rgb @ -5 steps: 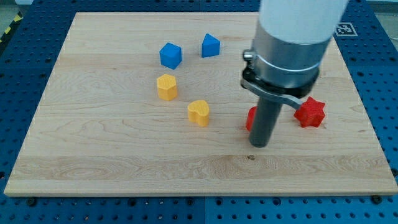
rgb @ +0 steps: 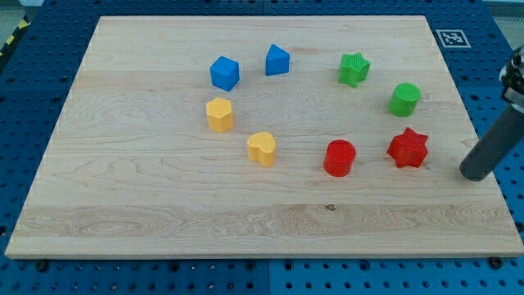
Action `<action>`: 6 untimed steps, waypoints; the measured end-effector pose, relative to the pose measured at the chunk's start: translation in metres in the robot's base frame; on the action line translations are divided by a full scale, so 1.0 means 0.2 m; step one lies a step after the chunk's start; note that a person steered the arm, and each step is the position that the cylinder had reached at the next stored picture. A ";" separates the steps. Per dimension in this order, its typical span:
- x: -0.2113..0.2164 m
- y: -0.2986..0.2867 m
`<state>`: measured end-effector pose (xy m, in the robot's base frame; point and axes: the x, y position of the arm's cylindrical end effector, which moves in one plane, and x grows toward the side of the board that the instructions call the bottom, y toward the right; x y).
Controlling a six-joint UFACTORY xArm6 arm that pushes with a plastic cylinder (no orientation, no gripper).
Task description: Place the arm to the top right of red star
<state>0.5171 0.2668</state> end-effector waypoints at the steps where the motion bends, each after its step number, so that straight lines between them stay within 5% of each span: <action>1: -0.04 -0.01; 6: -0.25 -0.15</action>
